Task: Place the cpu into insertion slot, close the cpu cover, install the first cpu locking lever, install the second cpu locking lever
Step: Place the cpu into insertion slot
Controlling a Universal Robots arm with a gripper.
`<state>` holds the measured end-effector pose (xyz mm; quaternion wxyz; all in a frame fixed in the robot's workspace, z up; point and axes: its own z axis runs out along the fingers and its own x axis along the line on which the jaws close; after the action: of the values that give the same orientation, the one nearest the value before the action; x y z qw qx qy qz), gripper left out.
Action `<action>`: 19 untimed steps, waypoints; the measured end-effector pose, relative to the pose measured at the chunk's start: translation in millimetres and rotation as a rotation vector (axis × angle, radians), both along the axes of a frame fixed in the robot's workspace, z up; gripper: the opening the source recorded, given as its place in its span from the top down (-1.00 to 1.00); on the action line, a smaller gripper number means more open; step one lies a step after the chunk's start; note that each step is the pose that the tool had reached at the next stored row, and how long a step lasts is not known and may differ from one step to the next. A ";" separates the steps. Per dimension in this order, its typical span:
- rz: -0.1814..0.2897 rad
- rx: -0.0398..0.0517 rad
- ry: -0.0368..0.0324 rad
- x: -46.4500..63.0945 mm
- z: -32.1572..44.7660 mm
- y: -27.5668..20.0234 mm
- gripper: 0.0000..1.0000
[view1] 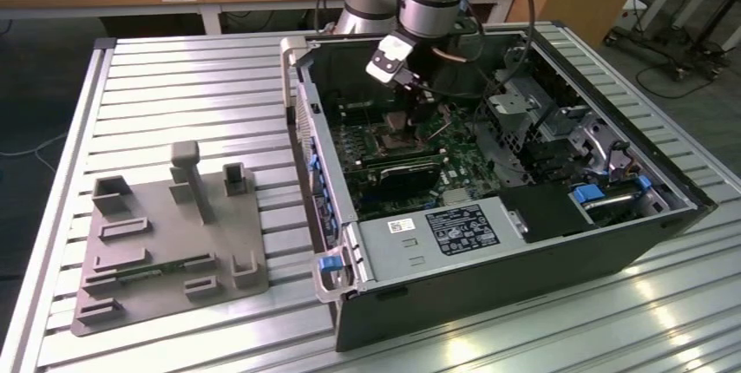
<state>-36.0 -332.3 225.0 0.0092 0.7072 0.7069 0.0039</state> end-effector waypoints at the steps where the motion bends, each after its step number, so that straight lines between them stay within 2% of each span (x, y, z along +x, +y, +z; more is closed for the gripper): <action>1: 0.000 0.0000 0.0000 0.0 -1.8 0.0 -0.08; 13: 0.000 -0.0016 0.0017 0.0 -20.8 1.0 -0.08; 15: 0.000 -0.0059 0.0042 0.0 -22.9 1.1 -0.08; 18: 0.000 -0.0253 0.0055 0.0 -23.8 1.5 -0.08; 19: 0.000 -0.0279 0.0055 0.0 -23.9 1.7 -0.08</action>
<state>-36.0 -330.6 201.1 0.0172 0.7071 0.7069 -0.0079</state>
